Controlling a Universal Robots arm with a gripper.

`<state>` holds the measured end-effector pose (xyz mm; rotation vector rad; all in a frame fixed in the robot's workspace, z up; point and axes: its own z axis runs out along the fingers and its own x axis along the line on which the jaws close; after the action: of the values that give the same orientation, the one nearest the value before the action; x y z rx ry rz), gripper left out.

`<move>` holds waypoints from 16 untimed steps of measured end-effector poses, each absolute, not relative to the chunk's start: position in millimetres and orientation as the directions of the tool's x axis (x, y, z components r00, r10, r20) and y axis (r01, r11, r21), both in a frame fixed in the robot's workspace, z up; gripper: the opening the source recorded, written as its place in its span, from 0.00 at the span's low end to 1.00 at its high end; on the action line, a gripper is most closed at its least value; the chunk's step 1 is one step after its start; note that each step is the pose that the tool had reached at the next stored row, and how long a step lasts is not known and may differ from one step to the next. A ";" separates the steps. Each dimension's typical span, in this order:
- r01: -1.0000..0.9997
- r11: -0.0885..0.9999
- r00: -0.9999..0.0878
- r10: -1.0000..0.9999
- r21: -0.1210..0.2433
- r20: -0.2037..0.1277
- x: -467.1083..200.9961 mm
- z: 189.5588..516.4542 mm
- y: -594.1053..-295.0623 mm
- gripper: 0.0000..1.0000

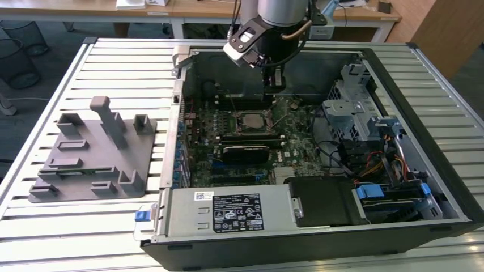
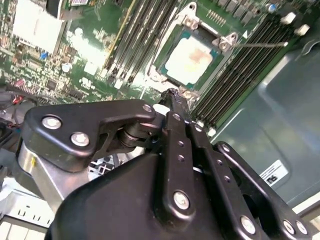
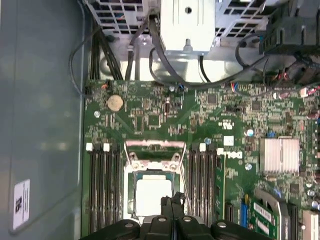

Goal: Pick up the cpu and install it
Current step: 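Close the cpu cover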

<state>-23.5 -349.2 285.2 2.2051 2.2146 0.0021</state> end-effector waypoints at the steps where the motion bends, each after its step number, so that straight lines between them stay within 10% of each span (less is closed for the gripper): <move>1: 1.000 0.004 -0.004 1.000 0.013 -0.011 -22.2 285.1 -349.2 0.11; 16: 1.000 0.005 -0.005 0.999 0.009 0.033 4.9 279.5 -349.1 0.11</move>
<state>4.9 -349.1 279.5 2.2277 2.2389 0.0470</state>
